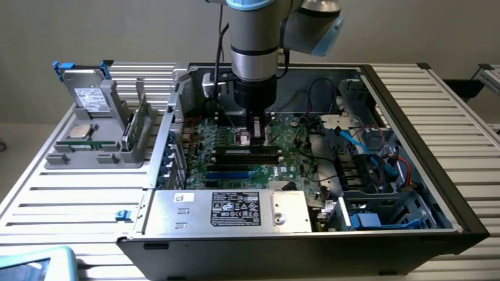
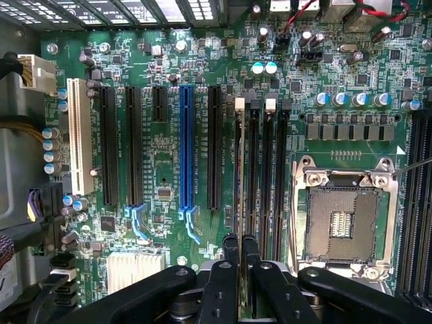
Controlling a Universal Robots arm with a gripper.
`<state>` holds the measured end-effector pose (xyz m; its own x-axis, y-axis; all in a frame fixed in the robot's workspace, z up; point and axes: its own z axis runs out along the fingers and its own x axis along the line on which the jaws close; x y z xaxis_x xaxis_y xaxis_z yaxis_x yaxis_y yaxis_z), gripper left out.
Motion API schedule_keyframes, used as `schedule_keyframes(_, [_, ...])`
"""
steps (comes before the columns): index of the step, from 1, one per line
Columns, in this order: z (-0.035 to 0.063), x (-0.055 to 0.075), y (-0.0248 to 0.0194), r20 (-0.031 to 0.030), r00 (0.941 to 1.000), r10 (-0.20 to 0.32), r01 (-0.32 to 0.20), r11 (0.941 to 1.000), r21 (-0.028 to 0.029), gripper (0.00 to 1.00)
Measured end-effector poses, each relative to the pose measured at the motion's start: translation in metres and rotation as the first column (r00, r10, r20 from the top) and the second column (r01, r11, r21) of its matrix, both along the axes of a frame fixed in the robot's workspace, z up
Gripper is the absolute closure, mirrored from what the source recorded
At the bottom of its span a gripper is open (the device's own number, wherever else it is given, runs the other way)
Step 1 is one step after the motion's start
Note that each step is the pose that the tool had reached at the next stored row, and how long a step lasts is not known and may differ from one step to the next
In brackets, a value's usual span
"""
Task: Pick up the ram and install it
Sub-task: 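Insert the ram into the slot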
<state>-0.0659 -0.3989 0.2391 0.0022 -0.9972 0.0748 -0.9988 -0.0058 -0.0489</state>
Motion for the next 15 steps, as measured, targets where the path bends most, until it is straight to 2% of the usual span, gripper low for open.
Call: schedule_keyframes(15, [-0.0048,0.0001,-0.0004,0.0005,1.0,0.0,0.0,1.0,0.0,0.86])
